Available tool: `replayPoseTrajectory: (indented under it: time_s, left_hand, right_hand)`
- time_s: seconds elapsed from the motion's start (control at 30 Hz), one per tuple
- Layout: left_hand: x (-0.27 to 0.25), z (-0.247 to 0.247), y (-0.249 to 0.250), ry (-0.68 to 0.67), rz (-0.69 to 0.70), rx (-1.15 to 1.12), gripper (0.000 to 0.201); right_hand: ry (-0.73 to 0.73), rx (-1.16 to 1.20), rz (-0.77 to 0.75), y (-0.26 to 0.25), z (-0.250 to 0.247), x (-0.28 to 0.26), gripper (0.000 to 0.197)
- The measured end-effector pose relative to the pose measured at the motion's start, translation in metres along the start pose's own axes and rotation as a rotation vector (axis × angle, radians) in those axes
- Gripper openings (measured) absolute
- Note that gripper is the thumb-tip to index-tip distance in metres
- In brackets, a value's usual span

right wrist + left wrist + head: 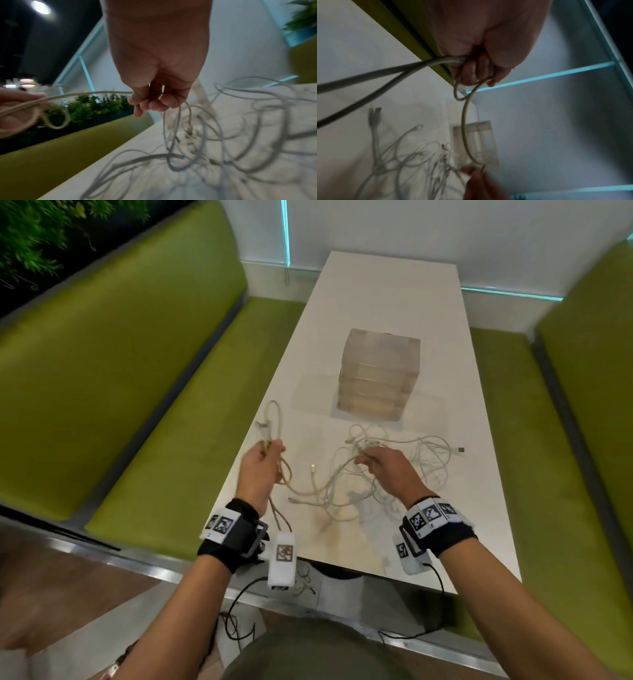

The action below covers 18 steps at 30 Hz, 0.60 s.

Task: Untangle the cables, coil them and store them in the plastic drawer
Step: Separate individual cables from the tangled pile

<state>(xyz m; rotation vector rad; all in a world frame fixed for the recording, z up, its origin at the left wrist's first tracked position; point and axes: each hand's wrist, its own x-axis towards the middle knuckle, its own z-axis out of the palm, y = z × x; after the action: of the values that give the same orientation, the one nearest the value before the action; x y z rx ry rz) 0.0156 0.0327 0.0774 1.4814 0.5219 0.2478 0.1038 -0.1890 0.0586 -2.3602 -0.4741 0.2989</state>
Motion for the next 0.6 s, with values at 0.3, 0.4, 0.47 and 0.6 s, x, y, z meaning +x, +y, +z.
replayPoseTrajectory:
  time_s: [0.3, 0.4, 0.47, 0.6]
  left_hand:
    - [-0.027, 0.051, -0.022, -0.301, -0.069, 0.132, 0.034]
    - [-0.029, 0.052, -0.018, -0.32, -0.054, 0.087, 0.03]
    - [-0.027, 0.053, -0.016, -0.258, -0.058, 0.067, 0.027]
    - [-0.021, 0.052, -0.012, -0.114, -0.018, 0.116, 0.028]
  right_hand:
    - [0.042, -0.336, -0.048, -0.051, 0.014, -0.01, 0.025]
    - [0.049, -0.376, -0.091, -0.054, 0.017, -0.013, 0.025]
    - [0.042, -0.397, -0.132, -0.054, 0.019, -0.015, 0.026]
    - [-0.022, -0.36, -0.166, -0.056, 0.025, -0.018, 0.031]
